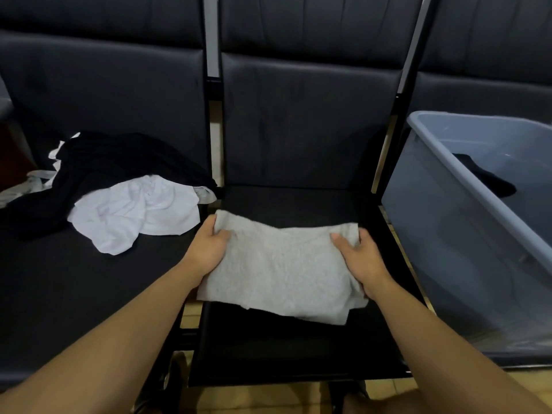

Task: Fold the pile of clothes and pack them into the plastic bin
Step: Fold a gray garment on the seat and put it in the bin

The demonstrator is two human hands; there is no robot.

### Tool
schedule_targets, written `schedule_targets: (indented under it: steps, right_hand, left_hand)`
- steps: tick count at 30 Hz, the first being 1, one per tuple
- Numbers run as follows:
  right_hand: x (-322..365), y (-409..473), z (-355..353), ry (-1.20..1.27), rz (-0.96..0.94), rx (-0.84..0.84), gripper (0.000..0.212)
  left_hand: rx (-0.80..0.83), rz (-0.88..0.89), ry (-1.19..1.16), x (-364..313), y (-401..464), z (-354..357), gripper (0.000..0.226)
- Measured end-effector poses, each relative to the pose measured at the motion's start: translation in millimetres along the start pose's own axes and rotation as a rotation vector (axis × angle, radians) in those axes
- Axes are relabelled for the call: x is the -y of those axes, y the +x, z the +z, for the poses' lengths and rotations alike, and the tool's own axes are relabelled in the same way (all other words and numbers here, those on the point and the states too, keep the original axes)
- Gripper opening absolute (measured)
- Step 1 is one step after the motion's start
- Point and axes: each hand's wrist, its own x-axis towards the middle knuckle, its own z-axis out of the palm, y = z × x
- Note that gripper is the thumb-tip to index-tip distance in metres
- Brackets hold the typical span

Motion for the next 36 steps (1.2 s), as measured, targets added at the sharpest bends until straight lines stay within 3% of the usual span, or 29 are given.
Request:
schedule_targets:
  steps: [3, 5, 7, 8, 10, 12, 14, 16, 20, 23, 27, 29, 32, 34, 36]
  right_hand:
    - [-27.7, 7.3, 1.0, -0.248, 0.151, 0.007, 0.063]
    - [-32.5, 8.9, -1.7, -0.466, 0.148, -0.047, 0.065]
    - [-27.6, 7.8, -3.2, -0.677, 0.026, -0.129, 0.059]
    - [-22.1, 6.4, -2.0, -0.733, -0.089, -0.146, 0.051]
    - [-9.7, 5.1, 3.7, -0.794, -0.337, -0.035, 0.032]
    - [-4.1, 0.6, 11.3, -0.898, -0.480, 0.260, 0.023]
    - [-4.7, -6.1, 18.5, -0.983, -0.479, 0.521, 0.030]
    - [-4.9, -11.0, 22.0, -1.011, -0.381, 0.613, 0.039]
    - [0.8, -19.5, 27.5, -1.173, -0.179, 0.603, 0.050]
    - [9.1, -36.5, 34.9, -1.173, -0.071, 0.607, 0.053]
    - [15.4, -40.9, 35.9, -0.982, 0.058, 0.618, 0.037]
    - [7.3, -26.9, 34.2, -0.883, 0.126, 0.447, 0.035]
    - [-8.6, -12.8, 32.5, -0.656, 0.321, 0.183, 0.052]
    - [-15.7, -12.4, 36.8, -0.543, 0.392, 0.160, 0.058]
    - [-20.5, -10.4, 41.5, -0.634, 0.373, 0.164, 0.065]
  left_hand:
    - [0.064, -0.138, 0.187, 21.9, 6.1, 2.4, 0.045]
    - [0.029, -0.167, 0.477, 28.8, 8.5, 3.9, 0.055]
    - [-0.115, -0.014, 0.763, 27.4, 4.2, 9.5, 0.050]
    - [-0.141, 0.103, 0.801, 22.5, -1.2, 14.2, 0.041]
    - [0.012, 0.217, 0.742, 10.3, -13.3, 24.6, 0.014]
    - [0.328, 0.186, 0.740, 7.4, -27.1, 40.0, 0.006]
    - [0.582, 0.148, 0.847, 8.1, -39.0, 52.3, 0.008]
    - [0.672, 0.132, 0.976, 9.0, -43.7, 58.8, 0.015]
    - [0.626, 0.166, 1.199, 9.3, -37.4, 61.6, 0.047]
    - [0.539, 0.235, 1.323, 11.4, -26.9, 58.0, 0.055]
    - [0.459, 0.154, 1.108, 21.0, -11.0, 51.6, 0.046]
    - [0.247, 0.127, 1.051, 23.1, -6.6, 51.2, 0.038]
    - [0.020, 0.002, 0.975, 20.1, -3.4, 51.1, 0.055]
    - [0.025, -0.092, 0.905, 20.1, -2.2, 55.3, 0.070]
    - [0.020, -0.126, 0.807, 23.9, -1.0, 63.8, 0.063]
